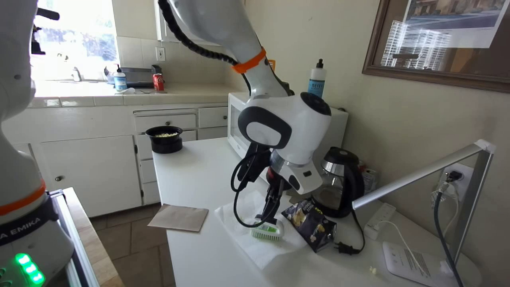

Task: Use the brush to scrub the right side of the counter.

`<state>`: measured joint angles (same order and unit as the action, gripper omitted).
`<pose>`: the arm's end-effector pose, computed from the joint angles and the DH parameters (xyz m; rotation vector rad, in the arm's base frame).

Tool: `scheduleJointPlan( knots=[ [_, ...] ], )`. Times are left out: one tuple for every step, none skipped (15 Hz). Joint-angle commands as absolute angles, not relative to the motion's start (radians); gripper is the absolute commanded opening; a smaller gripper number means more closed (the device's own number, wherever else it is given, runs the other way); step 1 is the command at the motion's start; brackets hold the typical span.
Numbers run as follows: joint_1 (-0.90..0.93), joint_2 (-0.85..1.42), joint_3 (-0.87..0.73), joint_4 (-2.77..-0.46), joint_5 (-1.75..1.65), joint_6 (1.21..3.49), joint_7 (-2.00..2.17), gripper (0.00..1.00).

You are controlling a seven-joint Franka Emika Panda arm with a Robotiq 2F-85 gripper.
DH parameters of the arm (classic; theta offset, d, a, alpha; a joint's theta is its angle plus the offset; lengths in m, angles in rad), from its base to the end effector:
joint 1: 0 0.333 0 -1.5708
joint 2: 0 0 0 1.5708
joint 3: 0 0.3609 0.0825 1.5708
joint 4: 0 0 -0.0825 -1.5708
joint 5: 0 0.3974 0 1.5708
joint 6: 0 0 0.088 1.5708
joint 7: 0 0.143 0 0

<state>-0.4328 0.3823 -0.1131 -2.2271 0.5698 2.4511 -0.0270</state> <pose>0.4771 -0.2773 0.1841 -2.4931 1.3363 0.0796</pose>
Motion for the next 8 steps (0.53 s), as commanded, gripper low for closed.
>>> scheduleJointPlan(
  knots=[
    [-0.442,0.166,-0.120,-2.372,0.622,2.445,-0.240,1.00],
    [-0.433,0.119,-0.129,-2.403,0.622,2.457,-0.291,1.00],
    [-0.423,0.071,-0.140,-2.436,0.621,2.467,-0.341,0.99],
    [-0.409,0.032,-0.152,-2.470,0.613,2.496,-0.384,1.00],
    [-0.397,0.001,-0.161,-2.501,0.613,2.534,-0.428,1.00],
    [-0.384,-0.029,-0.169,-2.529,0.631,2.575,-0.477,1.00],
    [-0.377,0.053,-0.189,-2.435,0.600,2.503,-0.390,1.00],
    [-0.367,0.027,-0.200,-2.456,0.598,2.513,-0.399,1.00]
  ],
)
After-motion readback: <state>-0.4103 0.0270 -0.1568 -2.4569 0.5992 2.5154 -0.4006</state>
